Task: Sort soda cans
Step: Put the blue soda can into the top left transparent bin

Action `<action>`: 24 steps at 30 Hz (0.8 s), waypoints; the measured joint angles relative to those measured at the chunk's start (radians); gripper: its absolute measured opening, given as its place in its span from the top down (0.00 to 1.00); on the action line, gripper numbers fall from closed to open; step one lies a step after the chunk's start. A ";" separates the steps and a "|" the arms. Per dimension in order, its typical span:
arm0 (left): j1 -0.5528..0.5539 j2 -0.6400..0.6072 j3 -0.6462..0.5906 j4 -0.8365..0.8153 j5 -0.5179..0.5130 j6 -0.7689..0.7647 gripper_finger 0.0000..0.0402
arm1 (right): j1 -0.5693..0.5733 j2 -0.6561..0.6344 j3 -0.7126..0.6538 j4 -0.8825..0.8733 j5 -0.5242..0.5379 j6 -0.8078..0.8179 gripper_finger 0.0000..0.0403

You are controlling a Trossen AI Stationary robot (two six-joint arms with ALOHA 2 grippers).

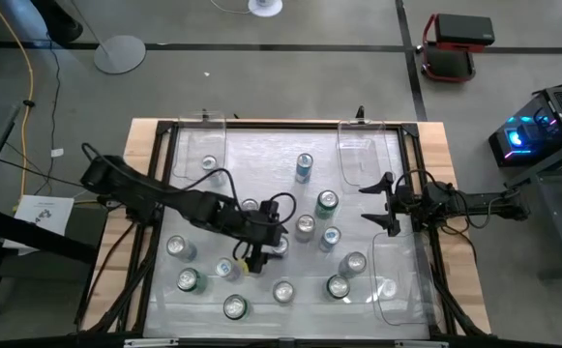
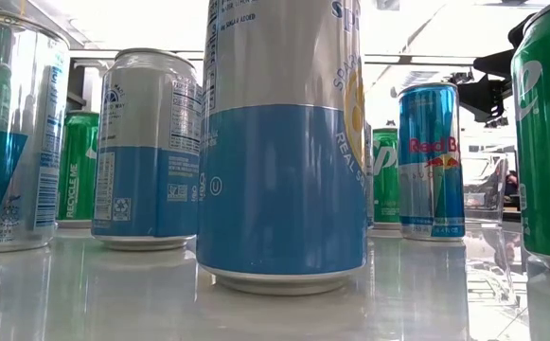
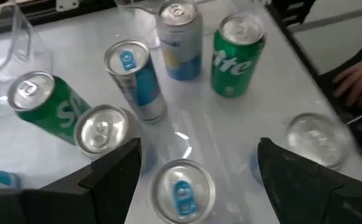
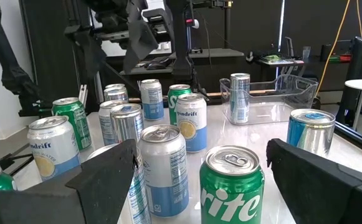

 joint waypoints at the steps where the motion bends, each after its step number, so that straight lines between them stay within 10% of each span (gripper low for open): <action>1: 0.001 0.011 0.000 0.009 -0.009 0.014 0.26 | 0.000 0.000 0.000 0.000 0.000 0.000 0.13; 24: 0.044 0.091 0.001 -0.091 0.018 -0.147 0.21 | 0.000 0.000 0.000 0.000 0.000 0.000 0.13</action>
